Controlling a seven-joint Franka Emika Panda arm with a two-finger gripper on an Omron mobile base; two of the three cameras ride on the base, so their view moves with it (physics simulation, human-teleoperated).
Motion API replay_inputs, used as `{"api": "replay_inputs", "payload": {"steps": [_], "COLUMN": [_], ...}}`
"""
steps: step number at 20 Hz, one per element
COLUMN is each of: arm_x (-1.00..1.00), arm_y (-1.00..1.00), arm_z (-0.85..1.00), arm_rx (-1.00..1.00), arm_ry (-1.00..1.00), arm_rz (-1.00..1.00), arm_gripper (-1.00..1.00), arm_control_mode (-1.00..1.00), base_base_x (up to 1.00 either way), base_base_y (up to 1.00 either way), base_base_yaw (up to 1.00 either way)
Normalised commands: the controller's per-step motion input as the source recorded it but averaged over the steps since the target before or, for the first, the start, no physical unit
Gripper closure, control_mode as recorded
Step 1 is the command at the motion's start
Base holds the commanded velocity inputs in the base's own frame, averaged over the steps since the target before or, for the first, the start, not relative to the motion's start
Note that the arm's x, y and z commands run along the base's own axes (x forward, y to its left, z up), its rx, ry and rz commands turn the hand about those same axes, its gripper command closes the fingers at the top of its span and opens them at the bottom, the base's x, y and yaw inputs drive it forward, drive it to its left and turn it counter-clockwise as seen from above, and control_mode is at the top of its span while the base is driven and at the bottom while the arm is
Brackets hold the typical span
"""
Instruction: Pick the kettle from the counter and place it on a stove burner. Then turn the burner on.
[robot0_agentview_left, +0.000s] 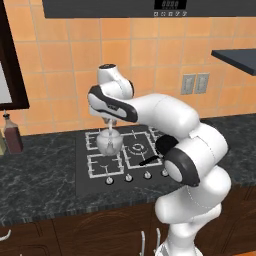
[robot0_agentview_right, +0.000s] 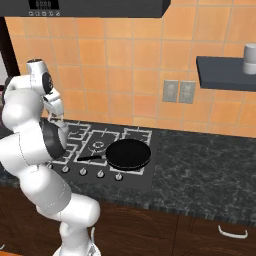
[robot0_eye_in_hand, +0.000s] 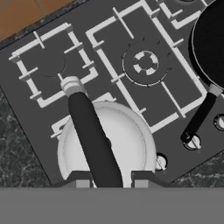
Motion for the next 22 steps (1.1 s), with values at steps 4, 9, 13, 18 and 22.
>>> {"api": "replay_inputs", "payload": {"steps": [4,9,13,18,22], "arm_x": [-0.01,-0.05,0.0,0.0,-0.07], "arm_y": [0.09,0.02,0.04,0.04,0.02], "arm_z": [-0.13,-0.05,0.0,0.0,0.0], "arm_rx": [-0.06,-0.08,-0.04,0.0,0.0], "arm_ry": [-0.03,-0.02,0.0,0.0,0.0], "arm_rz": [-0.01,-0.1,-0.15,-0.28,-0.29], "arm_gripper": [1.0,1.0,1.0,1.0,1.0], "arm_control_mode": [-1.0,-1.0,-1.0,-1.0,-1.0], "base_base_x": [0.0,0.0,0.0,0.0,0.0], "base_base_y": [0.0,0.0,0.0,0.0,0.0], "base_base_yaw": [0.0,0.0,0.0,0.0,0.0]}}
